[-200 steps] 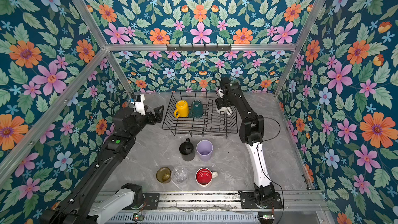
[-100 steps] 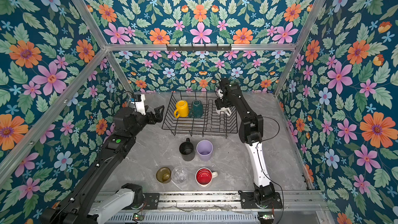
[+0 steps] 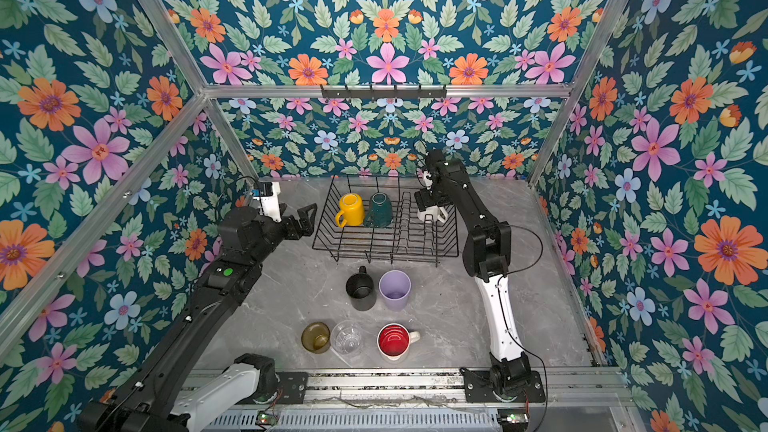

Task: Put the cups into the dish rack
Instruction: 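Lower the cream mug upside down into the rack beside the green mug, release, then move the right gripper down to the red-lined cream mug on the table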

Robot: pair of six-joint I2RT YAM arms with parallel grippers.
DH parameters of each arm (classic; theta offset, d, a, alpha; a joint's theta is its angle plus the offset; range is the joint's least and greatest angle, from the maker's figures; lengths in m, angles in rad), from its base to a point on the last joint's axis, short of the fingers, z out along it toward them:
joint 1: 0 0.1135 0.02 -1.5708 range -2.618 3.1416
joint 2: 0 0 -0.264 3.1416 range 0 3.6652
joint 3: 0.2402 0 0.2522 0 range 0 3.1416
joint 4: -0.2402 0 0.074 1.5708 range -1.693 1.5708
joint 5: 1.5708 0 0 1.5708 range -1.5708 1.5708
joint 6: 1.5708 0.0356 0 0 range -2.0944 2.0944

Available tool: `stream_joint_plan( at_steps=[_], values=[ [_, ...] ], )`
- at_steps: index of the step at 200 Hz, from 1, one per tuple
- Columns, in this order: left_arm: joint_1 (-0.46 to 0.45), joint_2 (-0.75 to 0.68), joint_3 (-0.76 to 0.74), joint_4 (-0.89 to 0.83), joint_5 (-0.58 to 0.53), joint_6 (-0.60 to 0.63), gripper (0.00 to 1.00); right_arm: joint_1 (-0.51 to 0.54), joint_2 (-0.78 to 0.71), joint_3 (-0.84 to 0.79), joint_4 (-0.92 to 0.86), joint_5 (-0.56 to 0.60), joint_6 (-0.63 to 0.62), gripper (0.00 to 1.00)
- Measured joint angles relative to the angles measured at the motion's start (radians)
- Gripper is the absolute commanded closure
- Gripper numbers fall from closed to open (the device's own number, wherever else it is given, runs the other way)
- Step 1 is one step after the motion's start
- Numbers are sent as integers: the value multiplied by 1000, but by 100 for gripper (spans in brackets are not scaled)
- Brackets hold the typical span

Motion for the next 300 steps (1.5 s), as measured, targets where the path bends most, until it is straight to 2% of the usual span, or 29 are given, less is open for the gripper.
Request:
stream_joint_plan(
  at_steps=[50,81,134,190,238,272,300],
  values=[
    [0,-3,-1,0,0,0,0,7,-183,-126,43,-2,33,13],
    [0,-3,-9,0,-3,0,0,48,-428,-381,128,-8,79,16],
    [0,-3,-16,2,-11,11,0,183,-887,-884,233,-7,165,24],
    [3,-11,-29,2,-33,25,0,360,-1199,-1202,213,1,270,32],
    [5,-20,-32,5,-37,25,0,568,-1276,-1350,196,0,357,38],
    [5,-25,-40,8,-37,25,0,694,-1228,-1403,224,-2,399,42],
    [5,-26,-42,8,-36,24,0,752,-1165,-1425,267,-11,421,47]
  ],
)
